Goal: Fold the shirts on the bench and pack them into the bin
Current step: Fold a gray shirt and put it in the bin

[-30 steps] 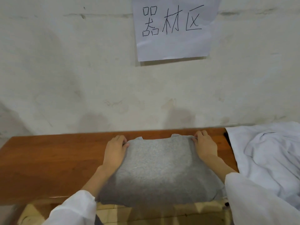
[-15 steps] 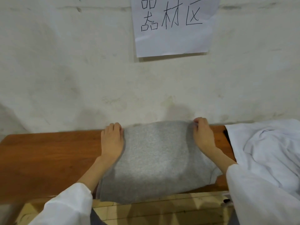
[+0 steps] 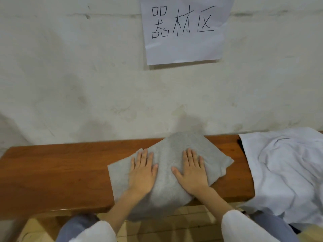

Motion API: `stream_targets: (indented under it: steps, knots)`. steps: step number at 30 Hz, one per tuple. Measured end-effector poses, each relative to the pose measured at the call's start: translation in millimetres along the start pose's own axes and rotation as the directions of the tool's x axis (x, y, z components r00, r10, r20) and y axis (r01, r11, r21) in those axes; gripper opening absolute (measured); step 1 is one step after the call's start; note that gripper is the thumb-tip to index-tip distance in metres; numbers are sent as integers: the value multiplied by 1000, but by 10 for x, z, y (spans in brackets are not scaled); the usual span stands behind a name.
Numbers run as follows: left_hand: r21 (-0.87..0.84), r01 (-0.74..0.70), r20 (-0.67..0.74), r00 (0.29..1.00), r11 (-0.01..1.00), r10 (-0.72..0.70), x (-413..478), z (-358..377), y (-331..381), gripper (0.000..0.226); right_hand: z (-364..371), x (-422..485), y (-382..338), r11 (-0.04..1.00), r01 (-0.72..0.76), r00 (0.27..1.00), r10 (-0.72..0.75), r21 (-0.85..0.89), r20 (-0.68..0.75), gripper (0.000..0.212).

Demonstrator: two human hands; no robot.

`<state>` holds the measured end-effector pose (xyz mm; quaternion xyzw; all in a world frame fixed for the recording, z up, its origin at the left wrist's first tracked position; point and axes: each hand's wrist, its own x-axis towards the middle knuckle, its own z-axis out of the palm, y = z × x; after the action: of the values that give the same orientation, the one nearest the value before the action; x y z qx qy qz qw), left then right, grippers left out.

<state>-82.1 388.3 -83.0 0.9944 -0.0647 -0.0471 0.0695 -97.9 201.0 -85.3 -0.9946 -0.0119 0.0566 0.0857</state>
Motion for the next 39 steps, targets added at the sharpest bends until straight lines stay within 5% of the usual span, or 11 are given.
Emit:
stream_targets:
  steps: [3, 5, 7, 11, 15, 18, 24, 30, 39]
  knots:
    - [95, 137, 51, 988, 986, -143, -432, -89, 221, 65, -241, 212, 264, 962, 272, 948, -266, -8, 175, 98]
    - [145, 149, 75, 984, 978, -161, -619, -180, 285, 61, -363, 261, 324, 949, 313, 921, -292, -46, 256, 91]
    - [185, 114, 45, 991, 976, -124, -630, -287, 286, 56, -342, 168, 223, 970, 244, 954, -236, -21, 185, 80]
    - [84, -171, -51, 983, 982, 176, -186, -346, 296, 58, -152, -186, -92, 964, -177, 983, 184, 201, -18, 75]
    - [134, -521, 24, 852, 843, 523, 231, -153, 251, 65, 79, -311, -109, 978, -185, 976, 194, 98, -99, 92]
    - [60, -489, 38, 872, 870, 488, 157, 18, 229, 70, 142, -253, -6, 995, -93, 991, 94, 19, -93, 110]
    - [24, -155, -37, 987, 988, 156, -291, 135, 319, 68, -9, -143, 228, 957, 290, 956, -290, -18, 38, 99]
    - [79, -381, 9, 924, 921, 382, -34, 47, -26, 87, -153, -112, 520, 936, 348, 935, -341, -58, 94, 92]
    - [116, -494, 65, 869, 862, 490, -411, 169, -145, 109, -57, -636, 465, 948, 297, 953, -287, -115, 95, 89]
